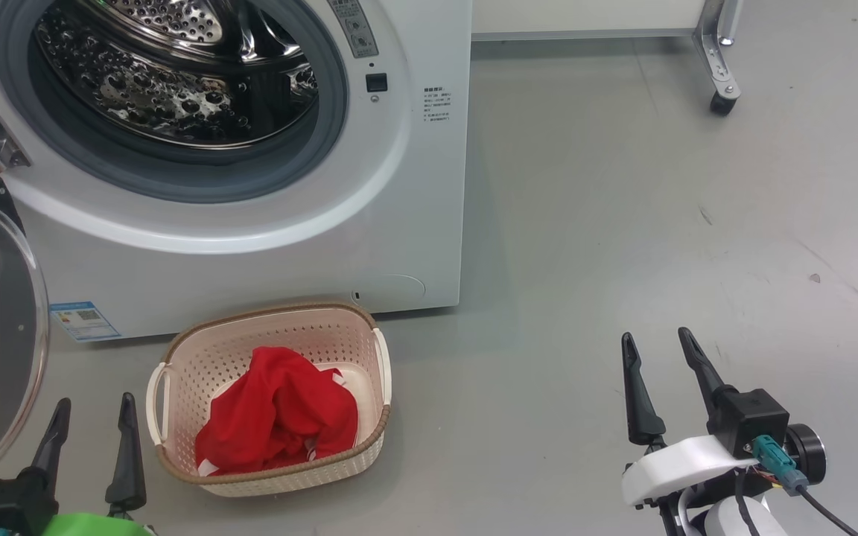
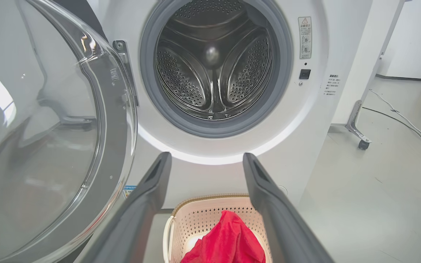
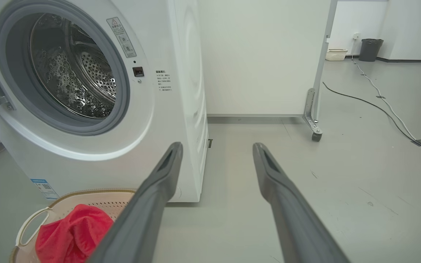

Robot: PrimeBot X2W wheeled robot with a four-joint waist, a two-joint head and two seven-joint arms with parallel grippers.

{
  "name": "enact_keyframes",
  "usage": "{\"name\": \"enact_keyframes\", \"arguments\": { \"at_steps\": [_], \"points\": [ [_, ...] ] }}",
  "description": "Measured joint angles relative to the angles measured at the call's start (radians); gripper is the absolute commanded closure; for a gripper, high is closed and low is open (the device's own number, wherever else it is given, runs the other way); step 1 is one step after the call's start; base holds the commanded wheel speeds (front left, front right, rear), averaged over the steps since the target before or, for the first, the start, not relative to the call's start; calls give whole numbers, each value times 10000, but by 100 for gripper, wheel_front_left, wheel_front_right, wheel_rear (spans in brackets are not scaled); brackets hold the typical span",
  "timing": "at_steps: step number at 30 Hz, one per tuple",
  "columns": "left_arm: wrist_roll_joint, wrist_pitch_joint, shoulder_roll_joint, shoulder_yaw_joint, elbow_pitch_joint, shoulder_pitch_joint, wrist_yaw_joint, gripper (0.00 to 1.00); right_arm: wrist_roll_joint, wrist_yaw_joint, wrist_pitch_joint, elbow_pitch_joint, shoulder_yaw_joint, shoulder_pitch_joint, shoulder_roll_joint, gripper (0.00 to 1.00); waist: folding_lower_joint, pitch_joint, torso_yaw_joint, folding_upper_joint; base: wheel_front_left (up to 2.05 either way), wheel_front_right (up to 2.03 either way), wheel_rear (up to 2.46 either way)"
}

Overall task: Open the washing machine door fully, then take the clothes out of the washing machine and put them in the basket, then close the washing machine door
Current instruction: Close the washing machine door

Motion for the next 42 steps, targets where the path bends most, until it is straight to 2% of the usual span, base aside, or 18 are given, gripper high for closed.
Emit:
{"name": "enact_keyframes", "arguments": {
  "at_steps": [25, 34, 42],
  "points": [
    [31, 0, -102, -232, 176, 117, -81, 0, 2, 0, 0, 59, -86, 189, 2, 0, 0, -107, 241, 0, -34, 34, 0],
    [29, 2, -134, -351, 343, 98, -88, 0, 2, 0, 0, 23, -6, 190, 6, 0, 0, -4, 752, 0, 0, 0, 0],
    [-19, 0, -203, -240, 589, 85, -92, 0, 0, 8, 0, 88, 307, 171, 4, 0, 0, 93, 1587, 0, 0, 0, 0]
  ]
}}
